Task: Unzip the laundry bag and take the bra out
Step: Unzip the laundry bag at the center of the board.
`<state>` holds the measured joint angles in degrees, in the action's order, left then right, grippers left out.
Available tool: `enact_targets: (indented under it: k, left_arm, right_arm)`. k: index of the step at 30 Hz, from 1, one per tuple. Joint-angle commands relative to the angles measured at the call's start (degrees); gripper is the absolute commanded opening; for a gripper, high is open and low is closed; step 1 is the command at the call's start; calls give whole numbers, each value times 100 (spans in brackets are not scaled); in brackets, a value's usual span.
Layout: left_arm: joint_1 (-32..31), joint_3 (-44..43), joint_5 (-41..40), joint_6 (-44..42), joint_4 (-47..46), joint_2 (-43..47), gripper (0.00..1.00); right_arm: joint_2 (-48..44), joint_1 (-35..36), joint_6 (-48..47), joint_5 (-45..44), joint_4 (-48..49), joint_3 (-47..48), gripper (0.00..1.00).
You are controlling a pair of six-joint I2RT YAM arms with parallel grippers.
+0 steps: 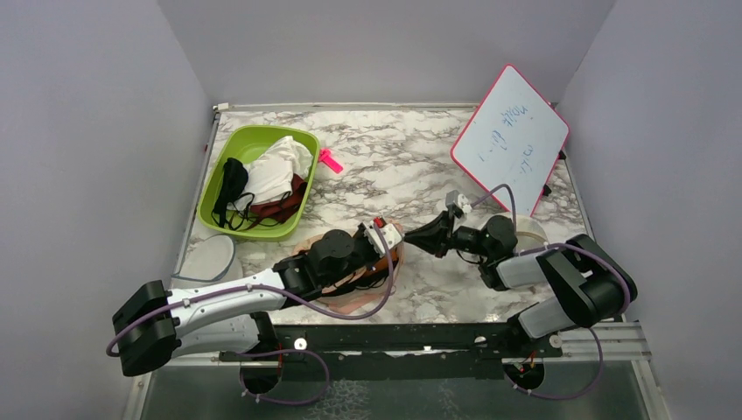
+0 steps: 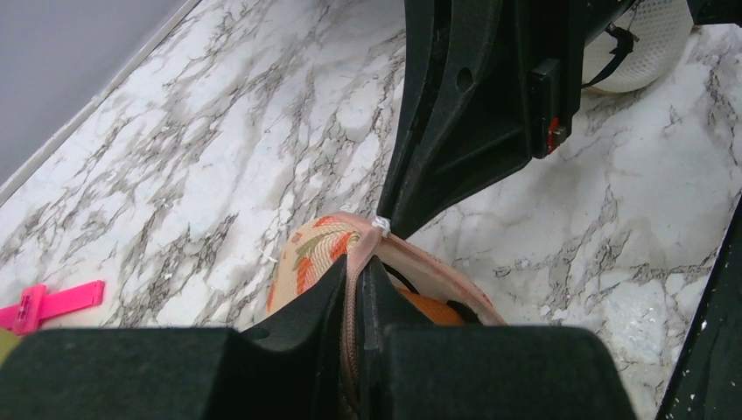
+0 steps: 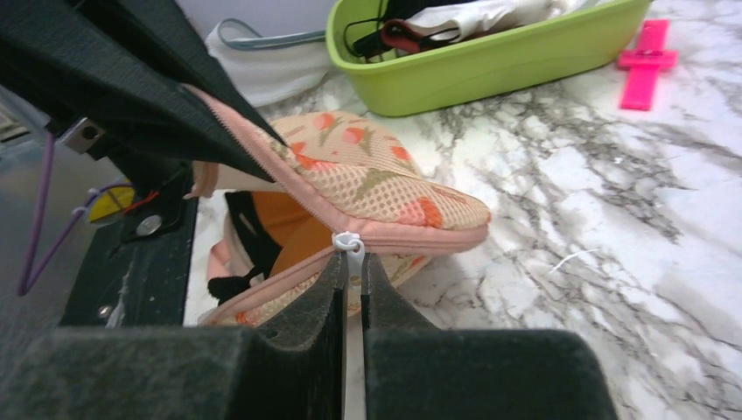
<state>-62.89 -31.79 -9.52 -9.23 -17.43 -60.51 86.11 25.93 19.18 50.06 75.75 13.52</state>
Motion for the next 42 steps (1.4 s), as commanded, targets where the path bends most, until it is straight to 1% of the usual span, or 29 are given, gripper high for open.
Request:
enact_targets:
  k: [1,4,8,13,16,21,26,29,33,37,40,42]
  left_arm:
    - [23,-43,-67,347,1,243,0]
    - [23,-50,-57,470,61,254,0]
    - [23,-95,36,497,141,317,0]
    - [23,-249,159,304,262,403,0]
    - [23,-473,175,184,437,309,0]
    - [28,-848,226,238,415,55,0]
    - [23,-1179,286,219,323,-102,0]
    - [23,-1298,200,175,231,-174,0]
    - [23,-1496,137,121,132,-308,0]
    - [27,-1507,55,79,-112,-310,0]
    - [60,-1520,34,98,-239,-378,0]
    - [95,-1564,76,148,-243,-444,0]
  right_arm:
    - [-279,26,-382,-852,-679,151,1]
    - [-319,26,-490,-1107,-892,228,1]
    - [-156,26,-657,-1250,-929,342,1]
    - [127,24,-888,-1251,-865,524,1]
    - [432,26,-953,-1261,-761,717,1]
    - [949,21,-779,-1007,28,853,1]
    - [1406,34,-601,-795,619,998,1]
    - [1676,41,-471,-694,1038,1067,1]
    - [1881,59,-449,-431,1309,1209,1]
    - [2072,78,-497,-158,1547,1294,1]
    - [2275,79,-593,174,1874,1364,1]
    - [2414,79,-731,520,1886,1513,1]
